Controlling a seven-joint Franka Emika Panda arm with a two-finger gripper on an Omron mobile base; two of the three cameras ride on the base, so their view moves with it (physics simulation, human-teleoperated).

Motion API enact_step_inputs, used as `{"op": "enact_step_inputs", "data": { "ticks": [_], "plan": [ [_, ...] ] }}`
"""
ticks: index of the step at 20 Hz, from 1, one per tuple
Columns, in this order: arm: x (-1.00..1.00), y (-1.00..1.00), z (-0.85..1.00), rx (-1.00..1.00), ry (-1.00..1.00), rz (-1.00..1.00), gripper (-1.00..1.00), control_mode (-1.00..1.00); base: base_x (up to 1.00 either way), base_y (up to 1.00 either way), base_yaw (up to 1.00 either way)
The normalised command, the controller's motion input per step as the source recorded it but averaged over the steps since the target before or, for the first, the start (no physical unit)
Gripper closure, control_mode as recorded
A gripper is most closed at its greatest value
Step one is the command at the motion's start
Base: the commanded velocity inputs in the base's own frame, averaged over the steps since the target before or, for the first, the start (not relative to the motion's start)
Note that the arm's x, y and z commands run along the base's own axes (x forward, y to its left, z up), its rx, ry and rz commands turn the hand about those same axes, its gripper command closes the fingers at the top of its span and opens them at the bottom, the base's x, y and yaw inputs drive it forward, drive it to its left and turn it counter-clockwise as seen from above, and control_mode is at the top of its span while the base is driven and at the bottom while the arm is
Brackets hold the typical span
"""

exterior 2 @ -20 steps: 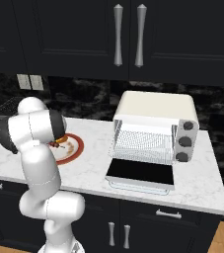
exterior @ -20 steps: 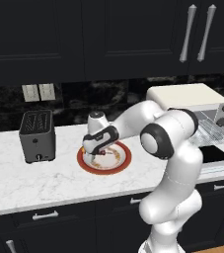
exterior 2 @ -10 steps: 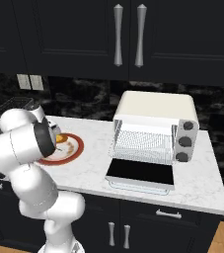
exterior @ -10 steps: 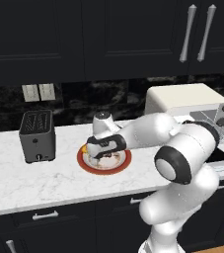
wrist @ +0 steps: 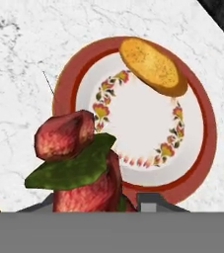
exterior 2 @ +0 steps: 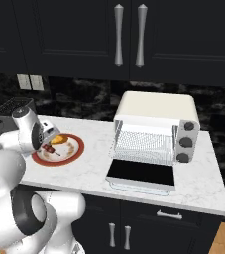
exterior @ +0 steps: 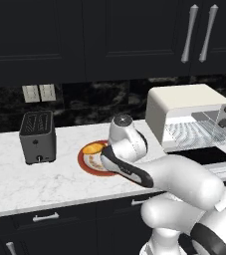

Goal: Pick up the kebab skewer and baguette bread, and place them inside the toaster oven. Close the toaster oven door and start by setting the timer.

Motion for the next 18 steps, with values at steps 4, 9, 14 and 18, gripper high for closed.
{"op": "enact_step_inputs", "data": {
  "ticks": [4, 9, 14, 18],
  "plan": [
    [-0.35, -0.89, 0.61, 0.07, 0.0, -0.29, 1.0, -1.0, 0.0, 0.0, 0.0],
    [-0.36, -0.96, 0.5, 0.05, 0.0, -0.29, 1.0, -1.0, 0.0, 0.0, 0.0],
    [-0.02, -1.0, 0.57, 0.07, 0.06, -0.27, 1.0, -1.0, 0.0, 0.0, 0.0],
    [0.0, -1.0, 0.38, 0.17, 0.07, -0.32, 1.0, -1.0, 0.0, 0.0, 0.0]
  ]
}}
